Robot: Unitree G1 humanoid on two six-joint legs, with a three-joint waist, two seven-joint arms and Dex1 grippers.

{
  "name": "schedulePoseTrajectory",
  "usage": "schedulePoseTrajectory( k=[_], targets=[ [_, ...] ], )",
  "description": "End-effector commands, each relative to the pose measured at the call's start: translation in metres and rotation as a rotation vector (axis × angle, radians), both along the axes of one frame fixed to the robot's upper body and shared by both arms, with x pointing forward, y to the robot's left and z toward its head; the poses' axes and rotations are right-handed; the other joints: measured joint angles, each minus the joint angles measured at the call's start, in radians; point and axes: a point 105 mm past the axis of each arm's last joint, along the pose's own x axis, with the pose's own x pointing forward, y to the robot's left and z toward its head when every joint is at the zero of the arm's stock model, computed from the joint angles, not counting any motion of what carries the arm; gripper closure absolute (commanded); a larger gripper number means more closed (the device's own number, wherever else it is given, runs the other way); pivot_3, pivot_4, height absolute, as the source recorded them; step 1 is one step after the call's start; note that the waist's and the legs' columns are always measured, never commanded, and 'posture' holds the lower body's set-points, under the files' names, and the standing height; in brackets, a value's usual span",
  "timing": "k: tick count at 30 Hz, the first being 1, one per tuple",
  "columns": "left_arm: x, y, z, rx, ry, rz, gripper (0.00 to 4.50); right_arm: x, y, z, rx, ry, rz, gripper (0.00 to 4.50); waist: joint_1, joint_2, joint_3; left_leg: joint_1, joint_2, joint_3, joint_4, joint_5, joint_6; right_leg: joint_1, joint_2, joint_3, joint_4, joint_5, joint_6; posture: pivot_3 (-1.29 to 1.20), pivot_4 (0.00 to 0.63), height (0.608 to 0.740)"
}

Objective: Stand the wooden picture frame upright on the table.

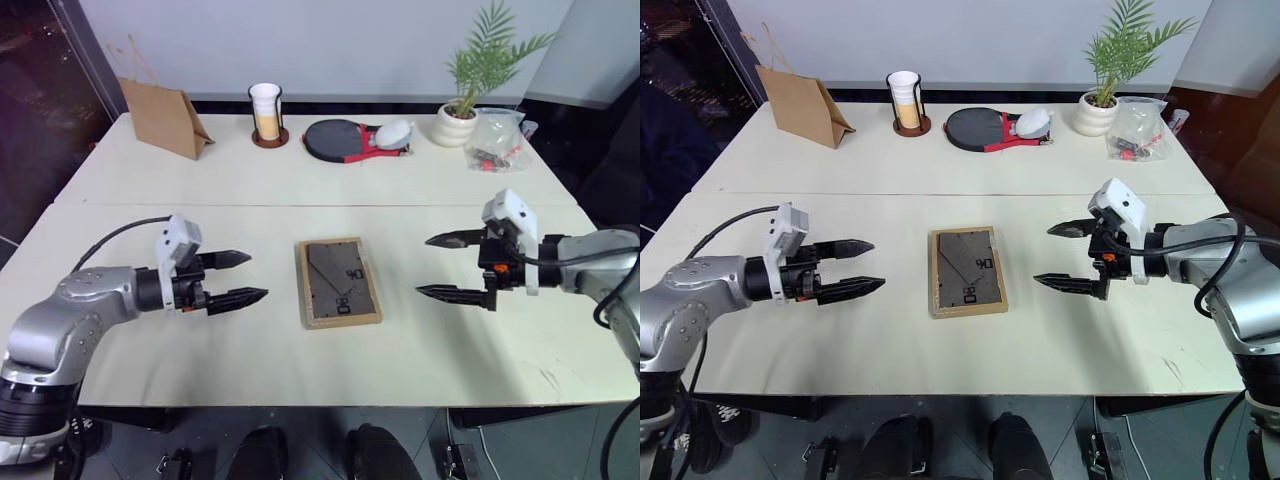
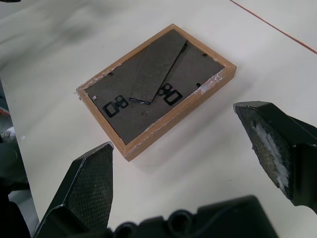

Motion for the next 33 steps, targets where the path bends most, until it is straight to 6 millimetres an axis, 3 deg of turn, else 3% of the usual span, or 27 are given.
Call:
schedulePoseTrajectory(
  k=[1,33],
  targets=[
    [-0.003,0.002,0.008,0.009,-0.045,0.001,0.00,-0.001,0.005,0.012,0.010,-0.055,0.021,0.02,0.000,0.000,0.000,0.000,0.000,0.000,0.000,0.000,0.000,0.000,0.000,0.000,0.000,0.000,0.000,0.00,0.150,0.740],
    [-0.003,-0.011,0.007,-0.017,-0.012,-0.036,0.00,0.002,0.007,0.002,0.011,-0.046,0.010,0.02,0.000,0.000,0.000,0.000,0.000,0.000,0.000,0.000,0.000,0.000,0.000,0.000,0.000,0.000,0.000,0.00,0.150,0.740]
  ],
)
